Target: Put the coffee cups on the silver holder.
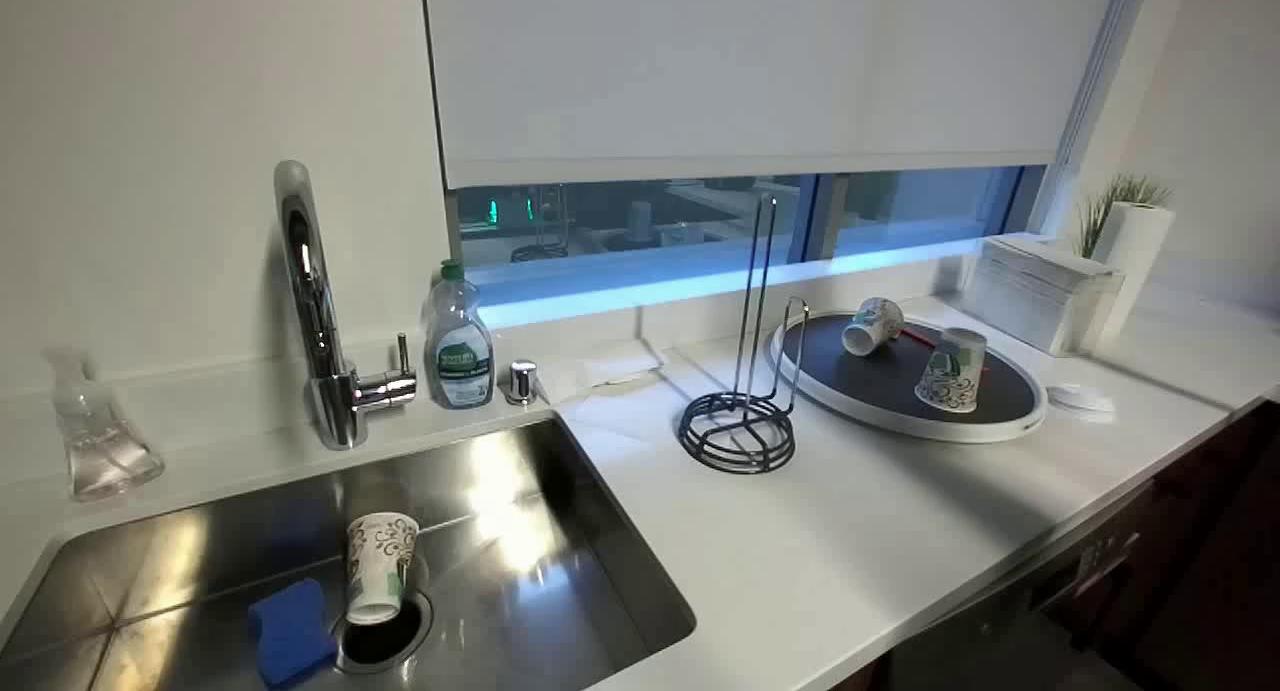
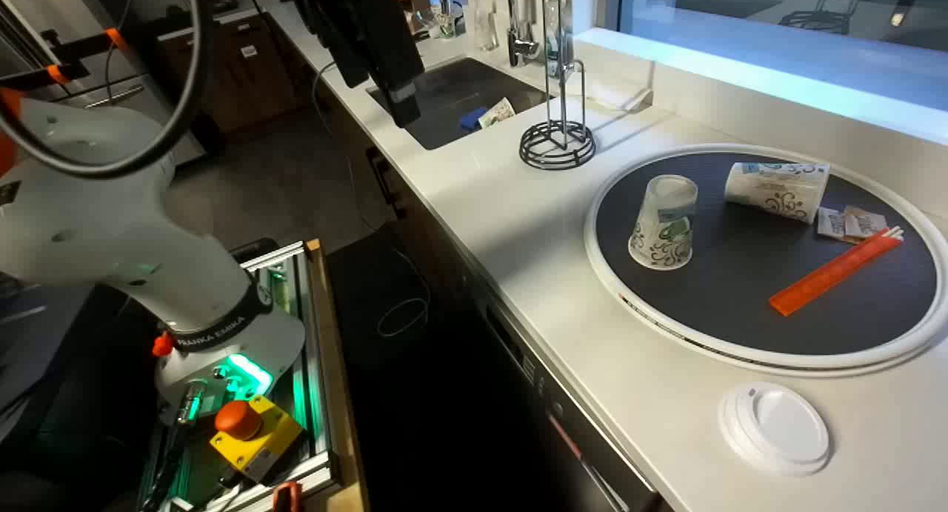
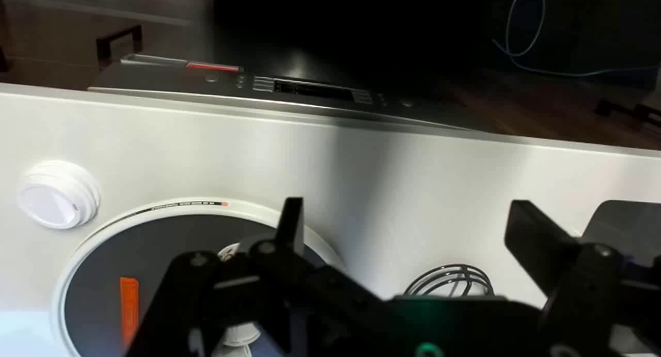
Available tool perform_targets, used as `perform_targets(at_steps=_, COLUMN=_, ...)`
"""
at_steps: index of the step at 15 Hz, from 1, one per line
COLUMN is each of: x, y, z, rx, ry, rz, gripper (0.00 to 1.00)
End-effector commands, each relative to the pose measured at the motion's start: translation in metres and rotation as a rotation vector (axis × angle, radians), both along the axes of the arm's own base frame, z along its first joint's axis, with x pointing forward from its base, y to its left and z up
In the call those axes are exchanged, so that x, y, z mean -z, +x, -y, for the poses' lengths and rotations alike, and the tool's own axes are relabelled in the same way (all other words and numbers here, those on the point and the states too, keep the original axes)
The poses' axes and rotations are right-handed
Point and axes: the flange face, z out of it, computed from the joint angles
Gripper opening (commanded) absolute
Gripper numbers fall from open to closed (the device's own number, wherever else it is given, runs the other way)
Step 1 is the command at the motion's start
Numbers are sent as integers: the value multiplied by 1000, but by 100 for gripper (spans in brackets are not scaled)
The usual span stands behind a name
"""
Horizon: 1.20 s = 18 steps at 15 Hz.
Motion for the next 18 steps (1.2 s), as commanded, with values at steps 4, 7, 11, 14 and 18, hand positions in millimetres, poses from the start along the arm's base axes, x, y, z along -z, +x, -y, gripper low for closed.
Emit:
perform_targets(at_steps=4, x=-1, y=0, z=0, rx=0, ry=0, rz=-1, gripper=100)
perform_targets(at_steps=7, x=15, y=20, z=-13, rx=39, ry=-42, rz=-5, gripper=100)
perform_targets(at_steps=11, x=49, y=66, z=-42, rx=118, ry=-114, rz=50, gripper=100)
perform_targets(at_steps=14, x=74, y=104, z=-50, rx=198, ry=-150, rz=105, gripper=100)
perform_targets(at_steps=18, x=101, y=142, z=-21, rx=312, ry=-148, rz=121, gripper=100)
